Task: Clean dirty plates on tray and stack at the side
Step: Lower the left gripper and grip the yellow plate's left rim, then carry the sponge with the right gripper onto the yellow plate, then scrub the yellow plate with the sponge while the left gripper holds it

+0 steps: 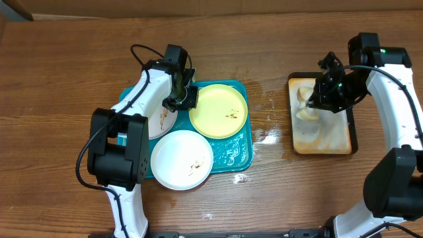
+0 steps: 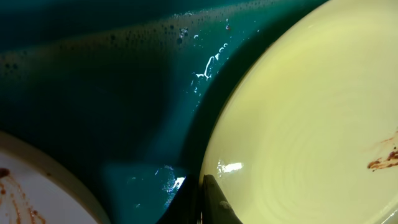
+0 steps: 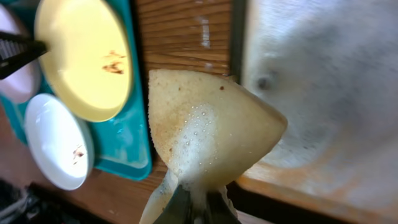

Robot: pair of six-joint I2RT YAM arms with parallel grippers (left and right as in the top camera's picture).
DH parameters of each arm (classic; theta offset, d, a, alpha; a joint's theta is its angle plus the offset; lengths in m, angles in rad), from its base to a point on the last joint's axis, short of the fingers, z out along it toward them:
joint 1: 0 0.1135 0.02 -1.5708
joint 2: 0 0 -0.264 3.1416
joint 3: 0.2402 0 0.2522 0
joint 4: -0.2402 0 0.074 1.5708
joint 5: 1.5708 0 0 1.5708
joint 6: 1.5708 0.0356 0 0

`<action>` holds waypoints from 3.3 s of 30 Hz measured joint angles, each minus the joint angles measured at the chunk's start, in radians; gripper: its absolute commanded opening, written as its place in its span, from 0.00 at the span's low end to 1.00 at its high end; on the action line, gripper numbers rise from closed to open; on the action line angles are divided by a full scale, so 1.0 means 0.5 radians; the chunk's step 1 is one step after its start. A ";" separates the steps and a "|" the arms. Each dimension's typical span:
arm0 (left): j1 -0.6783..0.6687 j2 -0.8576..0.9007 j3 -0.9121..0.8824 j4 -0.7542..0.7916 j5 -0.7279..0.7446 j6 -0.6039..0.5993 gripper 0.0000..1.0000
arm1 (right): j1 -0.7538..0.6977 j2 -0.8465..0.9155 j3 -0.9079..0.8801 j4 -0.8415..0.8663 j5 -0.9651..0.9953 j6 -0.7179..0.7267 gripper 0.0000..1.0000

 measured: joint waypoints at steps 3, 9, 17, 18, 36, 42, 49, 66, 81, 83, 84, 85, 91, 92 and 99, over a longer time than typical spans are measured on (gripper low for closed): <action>0.001 0.000 0.000 0.001 0.005 -0.035 0.04 | 0.020 0.000 0.000 0.014 -0.143 -0.096 0.04; 0.001 0.000 0.000 0.000 0.006 -0.067 0.04 | 0.269 0.000 0.000 0.162 -0.237 -0.146 0.04; 0.001 0.001 0.000 -0.004 0.006 -0.081 0.04 | 0.748 0.058 0.000 0.520 -0.172 0.100 0.04; 0.000 0.001 0.000 -0.005 0.006 -0.081 0.04 | 0.800 0.092 0.000 0.577 -0.153 0.151 0.04; 0.002 0.001 0.000 -0.024 0.006 -0.152 0.04 | 1.224 0.689 0.000 1.178 0.044 0.828 0.04; 0.002 0.001 0.000 -0.043 0.006 -0.179 0.04 | 1.225 0.689 0.001 1.111 0.357 0.948 0.04; 0.002 0.001 0.000 -0.045 0.007 -0.179 0.04 | 1.226 0.685 0.021 1.032 0.625 0.974 0.04; -0.013 0.002 0.000 -0.047 0.058 -0.185 0.04 | 1.211 0.681 0.053 0.829 1.077 1.292 0.04; 0.002 0.002 0.000 -0.050 0.043 -0.186 0.04 | 1.251 0.640 0.385 0.871 0.665 1.157 0.04; 0.002 0.002 0.000 -0.050 0.043 -0.186 0.04 | 1.256 0.626 0.385 0.780 0.763 1.204 0.04; 0.002 0.002 0.000 -0.050 0.043 -0.186 0.04 | 1.256 0.626 0.385 0.735 0.816 1.218 0.04; 0.002 0.002 0.000 -0.050 0.043 -0.186 0.04 | 1.255 0.626 0.385 0.694 0.875 1.230 0.04; 0.002 0.002 0.000 -0.051 0.043 -0.186 0.04 | 1.255 0.626 0.385 0.517 1.192 1.264 0.04; 0.002 0.002 0.000 -0.051 0.043 -0.186 0.04 | 1.256 0.626 0.385 0.526 1.224 1.266 0.04; 0.002 0.002 0.000 -0.051 0.043 -0.187 0.04 | 1.260 0.626 0.217 0.790 1.213 1.283 0.04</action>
